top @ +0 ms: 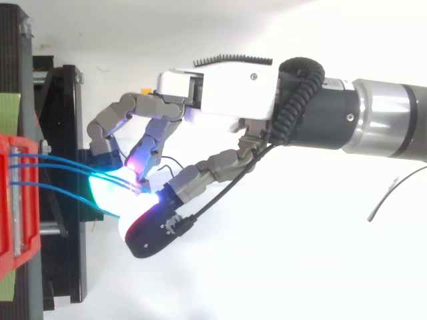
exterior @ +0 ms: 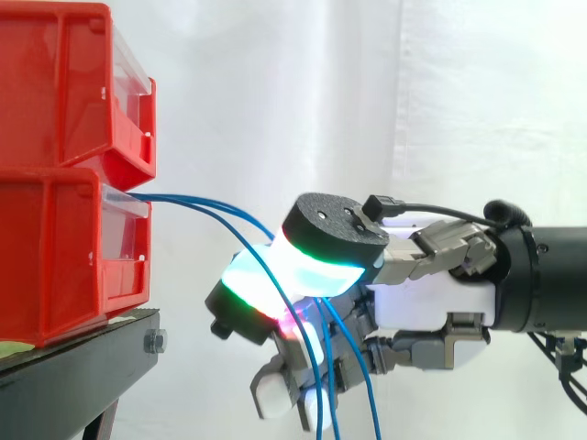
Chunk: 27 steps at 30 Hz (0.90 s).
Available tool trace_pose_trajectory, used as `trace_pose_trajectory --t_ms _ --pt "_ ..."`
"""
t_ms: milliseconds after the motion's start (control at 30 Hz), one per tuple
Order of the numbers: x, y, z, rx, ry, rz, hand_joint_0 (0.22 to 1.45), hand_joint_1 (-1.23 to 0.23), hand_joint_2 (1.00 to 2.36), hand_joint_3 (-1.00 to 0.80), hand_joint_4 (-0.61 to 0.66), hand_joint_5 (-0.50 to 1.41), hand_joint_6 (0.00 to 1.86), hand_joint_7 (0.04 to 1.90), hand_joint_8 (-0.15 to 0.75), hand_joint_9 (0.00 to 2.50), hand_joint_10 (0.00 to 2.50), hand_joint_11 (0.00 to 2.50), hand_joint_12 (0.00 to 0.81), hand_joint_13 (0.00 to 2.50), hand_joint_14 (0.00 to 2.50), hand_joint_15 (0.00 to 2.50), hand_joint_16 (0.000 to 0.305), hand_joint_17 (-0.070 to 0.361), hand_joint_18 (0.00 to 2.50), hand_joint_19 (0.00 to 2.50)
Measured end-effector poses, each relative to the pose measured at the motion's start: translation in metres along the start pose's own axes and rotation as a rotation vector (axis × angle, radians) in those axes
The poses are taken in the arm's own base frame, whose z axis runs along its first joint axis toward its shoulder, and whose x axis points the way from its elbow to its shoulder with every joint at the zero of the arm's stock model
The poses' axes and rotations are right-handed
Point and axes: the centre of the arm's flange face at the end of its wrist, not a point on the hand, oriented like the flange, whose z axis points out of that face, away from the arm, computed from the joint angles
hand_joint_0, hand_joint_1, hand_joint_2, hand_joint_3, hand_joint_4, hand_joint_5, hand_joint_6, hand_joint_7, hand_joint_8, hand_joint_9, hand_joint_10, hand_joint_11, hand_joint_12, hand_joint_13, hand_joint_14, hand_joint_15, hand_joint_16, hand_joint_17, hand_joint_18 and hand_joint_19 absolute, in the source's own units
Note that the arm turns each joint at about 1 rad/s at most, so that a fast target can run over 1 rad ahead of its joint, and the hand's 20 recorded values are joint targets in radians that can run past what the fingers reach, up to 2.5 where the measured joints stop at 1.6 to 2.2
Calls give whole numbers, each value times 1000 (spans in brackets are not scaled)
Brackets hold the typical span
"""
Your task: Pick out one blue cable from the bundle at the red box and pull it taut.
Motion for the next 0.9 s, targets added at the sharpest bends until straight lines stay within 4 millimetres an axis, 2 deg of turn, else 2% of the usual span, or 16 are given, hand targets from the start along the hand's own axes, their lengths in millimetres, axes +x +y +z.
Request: trace_pose_trajectory --t_ms 267,400,500,567,800,900 --pt "-7 22 -7 15 2 -32 732 -997 1000 -500 87 -183 911 1119 304 1052 27 825 322 942 15 393 40 91 880 608" --pt "-8 24 -8 18 3 -32 629 -971 1000 -500 102 -180 906 1100 303 1079 27 832 325 953 15 394 40 91 879 633" --pt "-8 25 -8 18 2 -31 553 -889 1000 -500 133 -170 880 1076 312 1104 25 831 339 970 17 403 42 94 906 656" --pt "-8 26 -7 16 0 -30 518 -781 1000 -500 152 -164 861 1070 326 1133 25 824 350 998 15 394 44 99 937 658" --pt "-11 32 -4 5 -5 -25 502 -539 1000 -500 163 -144 792 1048 330 1167 25 800 360 1036 14 404 47 106 971 687" --pt "-12 34 -4 6 -5 -25 559 -437 1000 -500 141 -136 769 1107 322 1173 25 798 345 1030 15 423 44 100 948 720"
